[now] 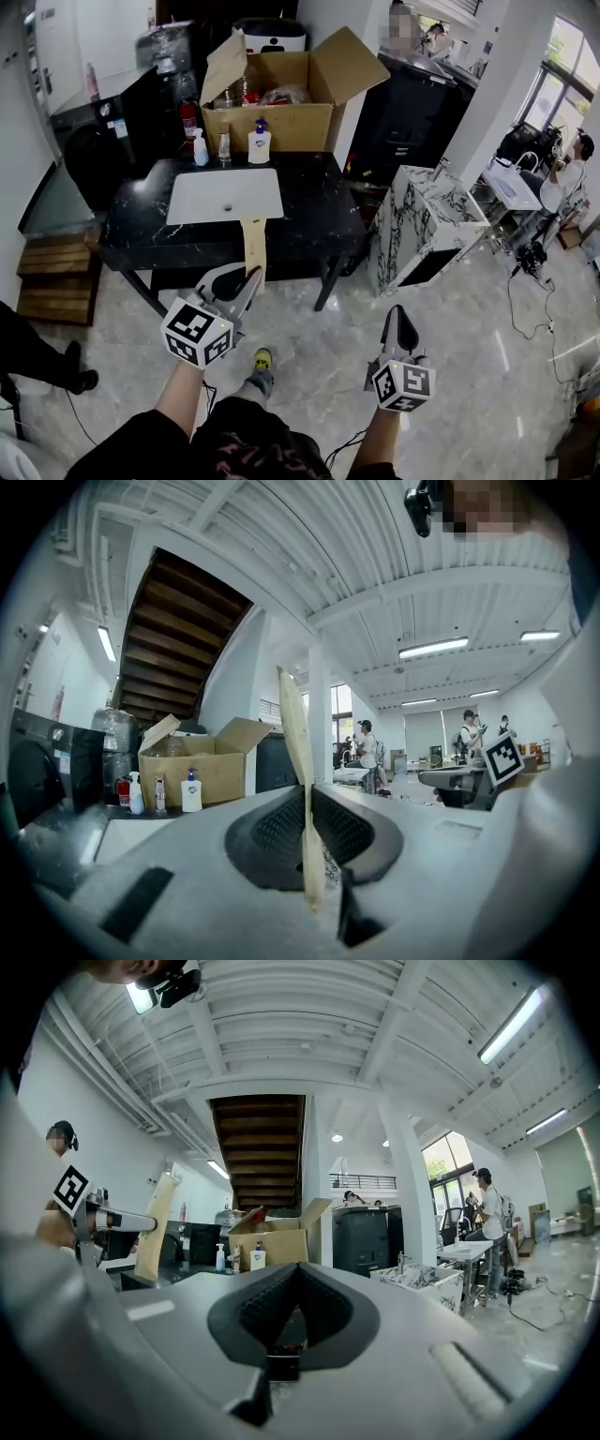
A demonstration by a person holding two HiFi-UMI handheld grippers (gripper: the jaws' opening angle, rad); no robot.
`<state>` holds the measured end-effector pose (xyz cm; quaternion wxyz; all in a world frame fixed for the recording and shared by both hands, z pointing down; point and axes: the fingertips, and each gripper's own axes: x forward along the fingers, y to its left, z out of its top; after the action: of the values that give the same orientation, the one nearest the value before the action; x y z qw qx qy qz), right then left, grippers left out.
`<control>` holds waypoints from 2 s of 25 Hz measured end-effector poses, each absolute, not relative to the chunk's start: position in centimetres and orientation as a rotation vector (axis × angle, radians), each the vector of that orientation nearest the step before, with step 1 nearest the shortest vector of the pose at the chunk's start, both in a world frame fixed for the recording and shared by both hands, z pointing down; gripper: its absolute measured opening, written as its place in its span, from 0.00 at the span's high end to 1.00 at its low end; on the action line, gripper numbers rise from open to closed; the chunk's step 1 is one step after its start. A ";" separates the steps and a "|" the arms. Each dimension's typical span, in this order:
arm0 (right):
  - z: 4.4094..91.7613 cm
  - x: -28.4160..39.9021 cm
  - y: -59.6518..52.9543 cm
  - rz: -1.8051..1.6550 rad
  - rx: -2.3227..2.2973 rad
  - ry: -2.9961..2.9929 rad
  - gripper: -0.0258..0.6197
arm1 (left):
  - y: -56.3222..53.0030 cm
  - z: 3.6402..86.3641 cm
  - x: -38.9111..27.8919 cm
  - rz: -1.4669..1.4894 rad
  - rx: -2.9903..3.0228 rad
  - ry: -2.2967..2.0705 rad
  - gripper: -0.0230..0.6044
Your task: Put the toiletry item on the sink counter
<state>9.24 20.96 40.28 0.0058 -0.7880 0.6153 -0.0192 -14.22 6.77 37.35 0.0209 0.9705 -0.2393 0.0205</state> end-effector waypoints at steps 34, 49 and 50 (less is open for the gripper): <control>39.6 20.4 -8.0 -0.037 -2.524 1.888 0.94 | -23.1 39.6 -2.8 0.073 2.925 -0.698 0.92; 39.1 22.6 -12.5 -0.021 -2.541 1.933 0.94 | -26.6 39.8 -0.4 0.056 2.895 -0.679 0.92; 39.1 23.1 -12.9 -0.021 -2.536 1.938 0.94 | -26.9 39.9 0.0 0.059 2.894 -0.681 0.92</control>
<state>23.07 -12.87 39.11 -0.0252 -0.7942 0.6070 -0.0066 0.04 -26.89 39.89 0.0839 0.9698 -0.2281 0.0196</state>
